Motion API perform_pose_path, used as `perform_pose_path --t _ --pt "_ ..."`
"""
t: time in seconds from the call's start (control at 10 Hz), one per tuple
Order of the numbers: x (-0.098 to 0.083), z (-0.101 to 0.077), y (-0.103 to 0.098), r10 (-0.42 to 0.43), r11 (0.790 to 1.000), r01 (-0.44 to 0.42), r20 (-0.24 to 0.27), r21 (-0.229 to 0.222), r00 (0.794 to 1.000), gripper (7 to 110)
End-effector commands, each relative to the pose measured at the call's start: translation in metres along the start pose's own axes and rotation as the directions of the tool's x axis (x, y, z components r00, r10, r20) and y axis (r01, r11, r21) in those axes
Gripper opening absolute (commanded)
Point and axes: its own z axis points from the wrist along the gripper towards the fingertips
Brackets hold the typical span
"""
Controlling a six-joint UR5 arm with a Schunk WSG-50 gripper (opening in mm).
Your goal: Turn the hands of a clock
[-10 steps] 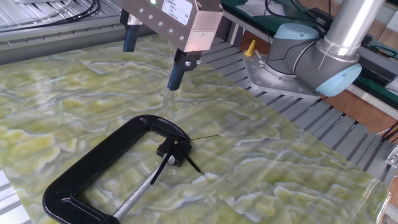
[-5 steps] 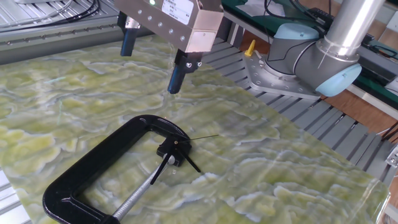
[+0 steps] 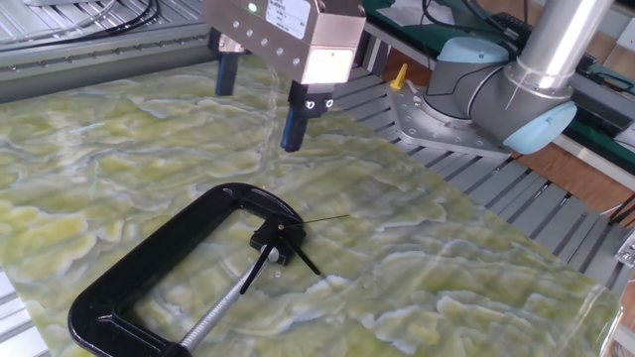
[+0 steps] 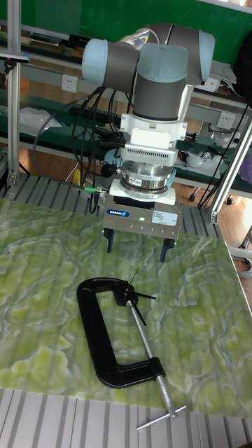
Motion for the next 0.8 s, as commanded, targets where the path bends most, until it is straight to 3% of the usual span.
perform_pose_path --t 0.0,0.2,0.3,0.7 --pt "0.008 -0.002 0.011 0.026 0.999 -0.028 -0.034 -0.045 0.999 7" --pt "0.005 -0.002 0.016 0.036 0.997 -0.038 -0.022 -0.067 0.999 7" --pt "0.005 -0.004 0.033 0.065 0.989 -0.068 -0.031 -0.133 0.997 7" --pt "0.003 0.003 0.028 0.092 0.990 -0.094 -0.026 -0.109 0.995 7"
